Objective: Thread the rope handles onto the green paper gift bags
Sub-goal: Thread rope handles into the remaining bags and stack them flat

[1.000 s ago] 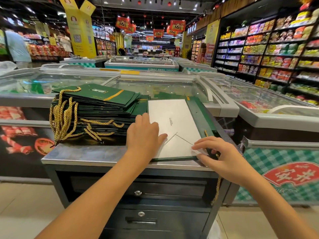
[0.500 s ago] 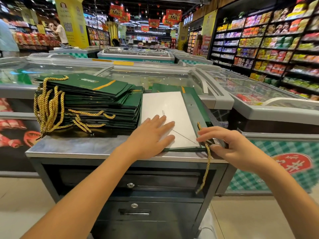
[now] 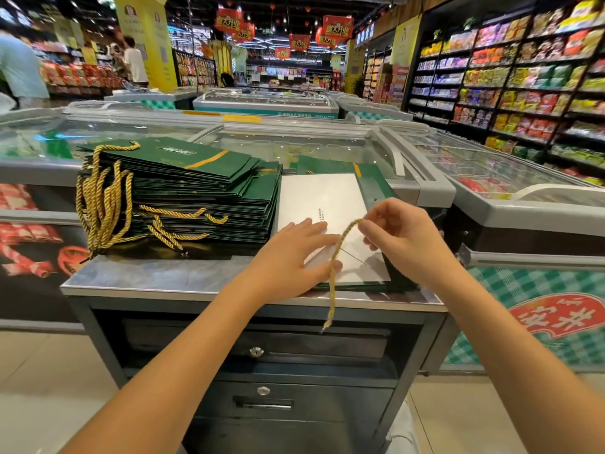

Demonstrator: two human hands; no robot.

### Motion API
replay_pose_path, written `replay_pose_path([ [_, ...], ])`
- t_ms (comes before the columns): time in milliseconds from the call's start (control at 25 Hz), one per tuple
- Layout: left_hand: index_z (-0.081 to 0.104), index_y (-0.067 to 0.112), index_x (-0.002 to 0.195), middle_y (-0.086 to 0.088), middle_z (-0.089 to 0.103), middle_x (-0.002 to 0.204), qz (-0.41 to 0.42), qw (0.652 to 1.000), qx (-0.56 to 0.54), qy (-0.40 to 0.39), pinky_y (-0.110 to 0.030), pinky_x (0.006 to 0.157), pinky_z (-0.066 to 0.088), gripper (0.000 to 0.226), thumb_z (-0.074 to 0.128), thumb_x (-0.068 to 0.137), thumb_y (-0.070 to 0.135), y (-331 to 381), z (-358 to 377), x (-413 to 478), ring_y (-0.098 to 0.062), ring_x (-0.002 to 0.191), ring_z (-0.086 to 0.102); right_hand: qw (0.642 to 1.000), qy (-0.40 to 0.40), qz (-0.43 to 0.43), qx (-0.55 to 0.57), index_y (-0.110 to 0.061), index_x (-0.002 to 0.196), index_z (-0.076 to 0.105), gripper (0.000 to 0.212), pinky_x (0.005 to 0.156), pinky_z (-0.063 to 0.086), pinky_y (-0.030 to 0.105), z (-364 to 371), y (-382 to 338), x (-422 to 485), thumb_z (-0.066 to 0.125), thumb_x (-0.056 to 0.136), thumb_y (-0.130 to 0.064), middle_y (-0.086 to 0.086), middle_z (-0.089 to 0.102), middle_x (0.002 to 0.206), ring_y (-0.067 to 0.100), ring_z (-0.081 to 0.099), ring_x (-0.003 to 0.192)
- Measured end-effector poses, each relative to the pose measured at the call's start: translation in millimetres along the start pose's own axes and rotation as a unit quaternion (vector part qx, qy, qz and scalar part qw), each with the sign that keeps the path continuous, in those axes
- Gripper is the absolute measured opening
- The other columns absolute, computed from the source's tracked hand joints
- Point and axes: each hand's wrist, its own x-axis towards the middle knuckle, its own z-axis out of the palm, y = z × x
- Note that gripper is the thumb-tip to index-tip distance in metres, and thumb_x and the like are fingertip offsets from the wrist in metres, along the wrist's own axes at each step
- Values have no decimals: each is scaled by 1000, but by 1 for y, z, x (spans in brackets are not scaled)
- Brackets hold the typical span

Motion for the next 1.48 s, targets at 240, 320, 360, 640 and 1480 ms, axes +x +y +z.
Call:
replay_pose_path([
  [240,27,45,154,15,40,157,1,995,-95,23,-37,123,20,75,65,90,55,3,-6,-7,-7,146,30,986,125,77,-76,-17,85,67,13,76,58,44,22,24,31,73,90,-28,-1,67,72,13,62,68],
  [320,34,47,152,13,43,154,35,998,-41,22,-38,122,21,61,57,96,54,1,-4,-5,-9,144,31,984,131,68,-101,-16,84,68,13,75,56,43,27,29,28,74,89,-26,-1,66,71,11,60,67],
  [360,42,46,148,11,45,152,43,999,-22,21,-39,121,21,52,52,98,54,-1,-4,-4,-8,142,31,984,130,66,-104,-16,86,69,11,75,56,42,28,30,28,75,89,-25,-2,66,73,10,60,68],
  [640,55,44,140,8,46,151,45,998,-33,13,-39,116,26,36,45,105,39,-8,-1,1,-13,141,34,995,-34,-73,-55,-31,105,75,22,84,43,19,2,21,-4,77,87,-19,-15,63,109,6,59,106],
  [1480,56,36,136,23,49,141,-2,995,-77,-69,-30,115,28,39,58,98,41,6,-23,-30,1,132,38,1000,-16,-4,20,-27,98,71,10,77,54,31,-2,2,-26,63,98,-21,-18,72,89,9,67,82],
])
